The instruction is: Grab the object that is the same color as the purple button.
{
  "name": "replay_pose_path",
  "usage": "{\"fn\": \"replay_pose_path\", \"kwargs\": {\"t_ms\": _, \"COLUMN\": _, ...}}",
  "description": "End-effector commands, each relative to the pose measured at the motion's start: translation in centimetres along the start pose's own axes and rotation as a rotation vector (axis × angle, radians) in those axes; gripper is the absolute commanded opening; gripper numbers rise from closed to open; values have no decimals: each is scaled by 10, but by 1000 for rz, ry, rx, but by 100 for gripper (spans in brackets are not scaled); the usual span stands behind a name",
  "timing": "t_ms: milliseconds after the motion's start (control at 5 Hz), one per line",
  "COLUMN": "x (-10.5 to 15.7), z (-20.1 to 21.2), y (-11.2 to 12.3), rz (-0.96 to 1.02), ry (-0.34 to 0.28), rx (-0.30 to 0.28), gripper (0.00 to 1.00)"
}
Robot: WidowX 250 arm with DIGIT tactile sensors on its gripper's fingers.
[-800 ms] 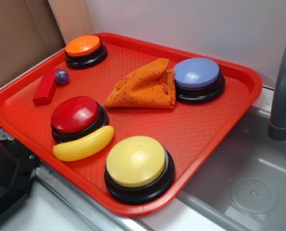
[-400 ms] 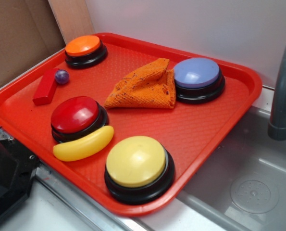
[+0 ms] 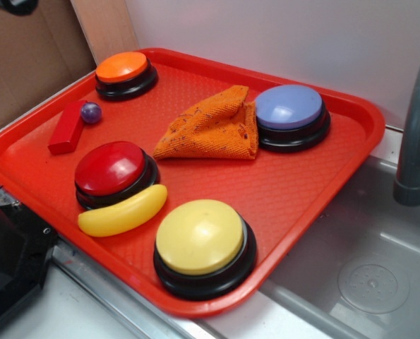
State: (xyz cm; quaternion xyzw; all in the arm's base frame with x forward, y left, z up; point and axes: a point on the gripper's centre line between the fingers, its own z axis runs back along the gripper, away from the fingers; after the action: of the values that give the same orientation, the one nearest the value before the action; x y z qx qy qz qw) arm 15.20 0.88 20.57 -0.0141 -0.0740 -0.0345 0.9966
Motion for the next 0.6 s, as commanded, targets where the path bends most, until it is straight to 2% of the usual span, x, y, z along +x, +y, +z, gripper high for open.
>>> {"fn": "replay_pose_path", "kwargs": {"t_ms": 0, "x": 19, "z": -28, "y": 27, "rz": -148, "ry": -79, "rx": 24, "gripper": 100}}
{"fn": "replay_pose_path", "kwargs": {"t_ms": 200, "x": 23, "z": -42, "y": 40, "rz": -193, "ry": -97, "rx": 57, "gripper": 100}}
{"fn": "replay_pose_path", "kwargs": {"t_ms": 400, "x": 31, "z": -58, "y": 60, "rz": -252, "ry": -75, "rx": 37, "gripper": 100}}
